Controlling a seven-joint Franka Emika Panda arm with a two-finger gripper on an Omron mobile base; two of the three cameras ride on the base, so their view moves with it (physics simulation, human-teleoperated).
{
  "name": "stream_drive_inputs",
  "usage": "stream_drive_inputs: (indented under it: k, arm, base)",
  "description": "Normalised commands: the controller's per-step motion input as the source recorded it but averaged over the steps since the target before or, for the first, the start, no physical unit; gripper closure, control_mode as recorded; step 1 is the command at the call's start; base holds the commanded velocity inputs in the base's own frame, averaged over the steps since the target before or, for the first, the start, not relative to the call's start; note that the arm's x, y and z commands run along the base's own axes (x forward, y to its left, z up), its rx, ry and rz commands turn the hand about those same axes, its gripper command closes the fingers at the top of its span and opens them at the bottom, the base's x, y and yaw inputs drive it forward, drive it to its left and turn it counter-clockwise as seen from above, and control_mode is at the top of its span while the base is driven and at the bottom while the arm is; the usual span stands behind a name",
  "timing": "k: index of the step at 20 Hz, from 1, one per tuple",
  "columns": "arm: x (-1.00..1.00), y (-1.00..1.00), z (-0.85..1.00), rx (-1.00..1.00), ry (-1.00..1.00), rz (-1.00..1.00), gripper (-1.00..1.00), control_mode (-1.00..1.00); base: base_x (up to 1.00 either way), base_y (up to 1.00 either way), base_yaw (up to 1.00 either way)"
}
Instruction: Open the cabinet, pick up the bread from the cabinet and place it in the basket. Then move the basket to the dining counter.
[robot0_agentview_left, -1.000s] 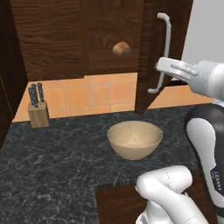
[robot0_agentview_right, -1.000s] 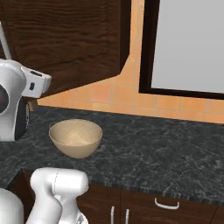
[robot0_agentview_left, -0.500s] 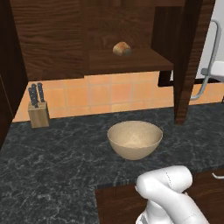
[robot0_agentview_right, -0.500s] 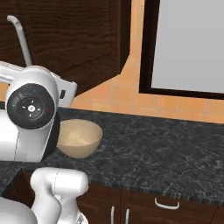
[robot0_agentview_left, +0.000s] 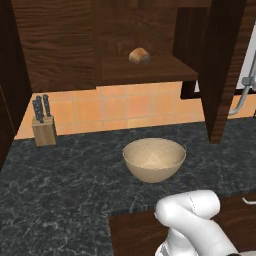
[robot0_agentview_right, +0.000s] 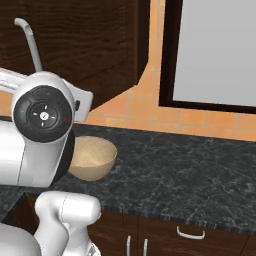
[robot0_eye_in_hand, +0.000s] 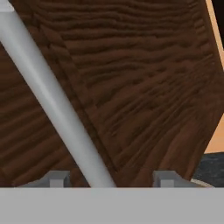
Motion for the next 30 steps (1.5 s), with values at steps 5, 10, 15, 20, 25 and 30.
stream_drive_inputs:
  k: [5, 10, 15, 20, 25, 30]
  arm:
    - [-0.84, 0.08, 0.06, -0.10, 0.00, -0.04, -1.00, -1.00]
    - [-0.70, 0.84, 0.05, -0.54, 0.04, -0.17, -1.00, -1.00]
    - [-0.15, 0.77, 0.00, -0.75, 0.23, -0.16, -1.00, -1.00]
    - [0.51, 0.58, -0.10, -0.80, 0.11, -0.01, -1.00, -1.00]
    - [0.90, 0.27, -0.09, -0.65, 0.20, 0.01, -1.00, -1.00]
    - [1.00, 0.00, -0.01, -0.43, 0.46, -0.01, -1.00, -1.00]
  base:
    - [0.00, 0.00, 0.00]
    - [0.00, 0.00, 0.00]
    - [0.00, 0.00, 0.00]
    - [0.00, 0.00, 0.00]
    - [0.00, 0.00, 0.00]
    - [0.00, 0.00, 0.00]
